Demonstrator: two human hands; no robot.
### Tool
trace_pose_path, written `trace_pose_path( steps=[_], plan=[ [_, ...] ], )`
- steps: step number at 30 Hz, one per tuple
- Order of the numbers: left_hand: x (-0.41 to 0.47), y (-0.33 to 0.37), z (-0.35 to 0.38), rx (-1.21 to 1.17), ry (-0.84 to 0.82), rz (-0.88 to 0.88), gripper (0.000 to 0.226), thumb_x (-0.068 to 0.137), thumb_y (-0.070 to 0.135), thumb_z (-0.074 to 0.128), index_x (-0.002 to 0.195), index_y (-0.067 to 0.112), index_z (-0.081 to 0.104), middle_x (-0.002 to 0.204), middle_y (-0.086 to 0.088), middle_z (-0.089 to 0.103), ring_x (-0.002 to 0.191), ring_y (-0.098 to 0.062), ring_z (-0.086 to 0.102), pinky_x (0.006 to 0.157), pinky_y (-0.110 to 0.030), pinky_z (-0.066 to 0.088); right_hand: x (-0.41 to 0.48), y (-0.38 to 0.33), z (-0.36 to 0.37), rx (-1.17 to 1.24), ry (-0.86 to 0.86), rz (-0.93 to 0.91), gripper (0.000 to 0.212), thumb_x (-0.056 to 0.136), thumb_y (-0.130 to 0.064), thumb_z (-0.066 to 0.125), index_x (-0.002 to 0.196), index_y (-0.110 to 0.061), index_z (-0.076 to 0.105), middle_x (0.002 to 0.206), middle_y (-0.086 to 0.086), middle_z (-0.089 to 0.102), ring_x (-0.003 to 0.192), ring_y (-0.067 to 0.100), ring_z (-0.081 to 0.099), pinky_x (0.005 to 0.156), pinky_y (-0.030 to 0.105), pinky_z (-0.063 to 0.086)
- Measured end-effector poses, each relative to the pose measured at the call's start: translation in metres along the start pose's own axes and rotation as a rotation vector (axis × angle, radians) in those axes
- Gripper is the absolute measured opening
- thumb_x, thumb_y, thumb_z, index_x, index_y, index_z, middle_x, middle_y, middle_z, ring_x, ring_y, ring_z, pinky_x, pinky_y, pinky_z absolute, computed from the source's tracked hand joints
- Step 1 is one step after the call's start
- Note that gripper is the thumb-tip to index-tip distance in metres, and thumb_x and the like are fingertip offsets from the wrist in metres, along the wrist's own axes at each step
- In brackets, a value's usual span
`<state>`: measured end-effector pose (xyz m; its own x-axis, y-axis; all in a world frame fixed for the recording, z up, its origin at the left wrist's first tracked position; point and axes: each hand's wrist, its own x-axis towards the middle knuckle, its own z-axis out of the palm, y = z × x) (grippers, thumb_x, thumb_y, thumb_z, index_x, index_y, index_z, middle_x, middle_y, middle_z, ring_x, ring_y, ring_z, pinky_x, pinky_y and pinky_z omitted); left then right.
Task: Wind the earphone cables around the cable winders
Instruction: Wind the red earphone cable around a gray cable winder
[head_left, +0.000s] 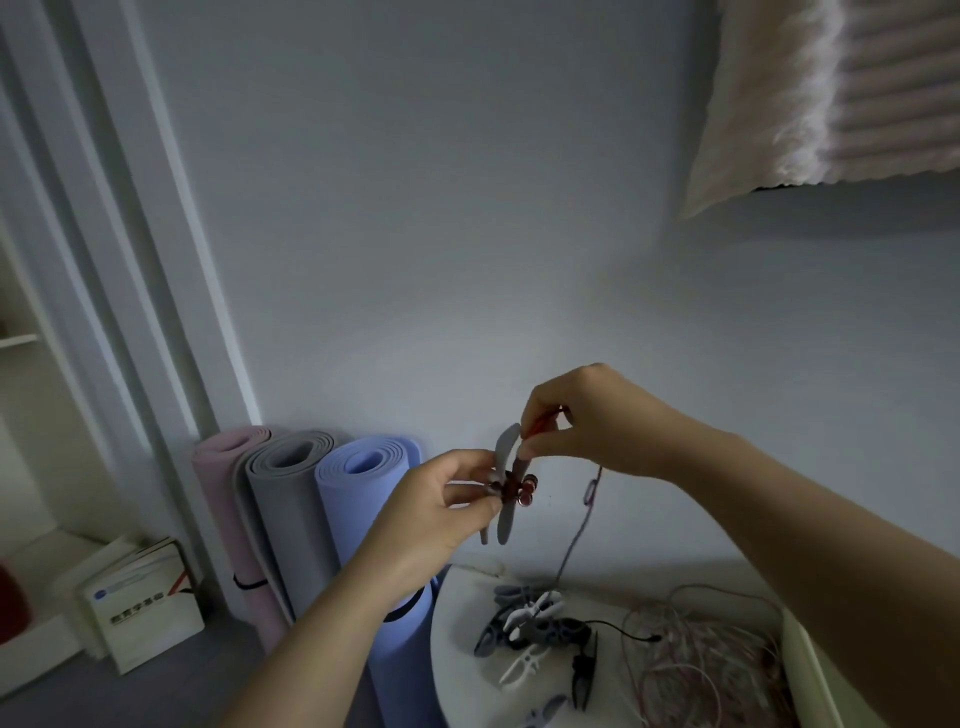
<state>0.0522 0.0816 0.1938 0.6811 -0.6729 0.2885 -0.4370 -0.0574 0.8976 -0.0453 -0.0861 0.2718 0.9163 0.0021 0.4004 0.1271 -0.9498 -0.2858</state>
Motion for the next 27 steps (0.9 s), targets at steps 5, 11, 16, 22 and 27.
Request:
trace_pose_path(
  steps=[5, 11, 16, 22, 27],
  plan=[
    [-0.003, 0.003, -0.006, -0.001, -0.108, -0.003, 0.034, 0.087, -0.001, 0.065, 0.106, 0.027, 0.066, 0.098, 0.008, 0.074, 0.097, -0.008, 0.068, 0.087, -0.023, 0.052, -0.002, 0.013, -0.007, 0.262, -0.05, 0.064, 0.007, 0.089, -0.022, 0.064, 0.09, -0.023, 0.071, 0.077, -0.017, 0.065, 0.067, -0.012, 0.056, 0.062, 0.004, 0.041],
    [-0.007, 0.017, -0.003, -0.352, -0.192, 0.043, 0.038, 0.071, 0.005, 0.069, 0.108, 0.014, 0.067, 0.104, -0.006, 0.074, 0.102, -0.02, 0.069, 0.084, -0.024, 0.053, -0.005, 0.025, 0.01, 0.708, -0.056, 0.263, 0.011, 0.089, -0.016, 0.062, 0.081, -0.016, 0.07, 0.06, -0.009, 0.06, 0.049, 0.004, 0.04, 0.048, 0.015, 0.035],
    [-0.002, 0.027, 0.003, -0.703, -0.093, 0.021, 0.04, 0.073, -0.001, 0.065, 0.113, 0.002, 0.063, 0.107, -0.015, 0.072, 0.095, -0.022, 0.071, 0.074, -0.026, 0.057, -0.015, 0.011, 0.052, 1.032, -0.051, 0.349, 0.026, 0.094, -0.006, 0.051, 0.072, -0.011, 0.062, 0.046, -0.006, 0.041, 0.043, 0.006, 0.028, 0.044, 0.016, 0.029],
    [0.008, 0.016, 0.003, -0.824, 0.115, -0.084, 0.024, 0.08, 0.002, 0.056, 0.1, 0.009, 0.068, 0.088, -0.005, 0.071, 0.086, -0.018, 0.065, 0.069, -0.024, 0.058, -0.019, -0.003, 0.064, 0.551, -0.025, 0.239, 0.03, 0.098, -0.02, 0.049, 0.072, -0.026, 0.065, 0.058, -0.019, 0.06, 0.041, 0.002, 0.035, 0.046, 0.013, 0.03],
    [0.011, 0.009, 0.003, -0.705, 0.234, -0.14, 0.023, 0.093, 0.002, 0.053, 0.09, 0.017, 0.071, 0.079, 0.006, 0.069, 0.082, -0.01, 0.06, 0.074, -0.025, 0.052, -0.021, -0.01, 0.064, 0.382, -0.079, 0.139, 0.023, 0.096, -0.018, 0.052, 0.104, -0.011, 0.072, 0.075, -0.012, 0.061, 0.055, -0.007, 0.051, 0.057, 0.005, 0.038]
  ],
)
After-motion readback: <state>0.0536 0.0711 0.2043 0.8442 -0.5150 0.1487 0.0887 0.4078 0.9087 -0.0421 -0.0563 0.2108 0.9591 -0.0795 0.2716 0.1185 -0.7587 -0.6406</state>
